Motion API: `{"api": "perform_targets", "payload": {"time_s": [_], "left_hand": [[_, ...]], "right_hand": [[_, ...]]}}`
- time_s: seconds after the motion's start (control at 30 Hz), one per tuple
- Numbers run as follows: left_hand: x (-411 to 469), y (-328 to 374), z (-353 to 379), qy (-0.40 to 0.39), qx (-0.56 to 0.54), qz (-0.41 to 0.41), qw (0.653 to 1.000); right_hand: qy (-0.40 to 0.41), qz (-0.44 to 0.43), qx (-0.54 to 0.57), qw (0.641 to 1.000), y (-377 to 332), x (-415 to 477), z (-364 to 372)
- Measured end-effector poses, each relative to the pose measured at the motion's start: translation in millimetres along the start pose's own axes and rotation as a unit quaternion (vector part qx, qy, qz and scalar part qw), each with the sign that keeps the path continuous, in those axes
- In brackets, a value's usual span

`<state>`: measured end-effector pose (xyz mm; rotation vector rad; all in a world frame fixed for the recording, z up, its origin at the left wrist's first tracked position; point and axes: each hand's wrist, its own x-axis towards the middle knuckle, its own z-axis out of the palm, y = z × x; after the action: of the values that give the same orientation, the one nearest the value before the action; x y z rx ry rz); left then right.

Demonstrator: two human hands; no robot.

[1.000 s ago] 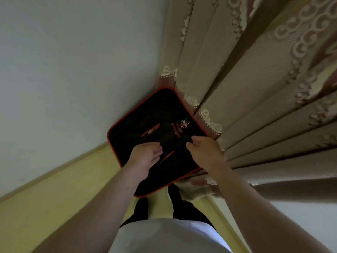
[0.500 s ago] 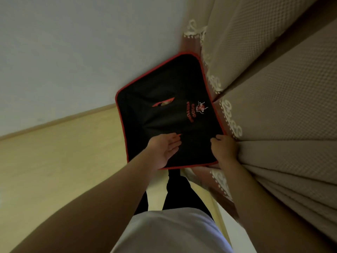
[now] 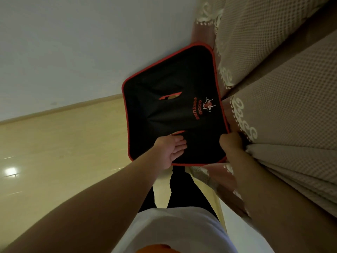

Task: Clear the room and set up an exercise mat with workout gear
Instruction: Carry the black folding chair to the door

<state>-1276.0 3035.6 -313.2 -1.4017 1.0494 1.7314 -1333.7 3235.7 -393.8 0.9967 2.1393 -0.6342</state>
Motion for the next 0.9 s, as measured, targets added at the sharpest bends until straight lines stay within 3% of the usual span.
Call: {"api": "perform_targets", "payload": {"time_s": [0.13,0.27,0.47,0.9], "left_hand": [[1,-10,-7,0.008,-0.010,-0.005,1.000],[5,-17,-20,0.025,-0.028,-0.008,0.999],[-9,-23,-45,0.031,-0.046,-0.006,0.998],[-39,-17,-136,0.056,0.013,-0.070,0.996]], "right_hand": [[0.007,-0.033,0.031,0.999,10,26,10],[0.017,-0.077,0.047,0.996,3,-15,3],[0.000,-0.189,-0.043,0.981,-8,-55,23],[-0.031,-0.250,-0.116,0.961,-42,-161,86]]}}
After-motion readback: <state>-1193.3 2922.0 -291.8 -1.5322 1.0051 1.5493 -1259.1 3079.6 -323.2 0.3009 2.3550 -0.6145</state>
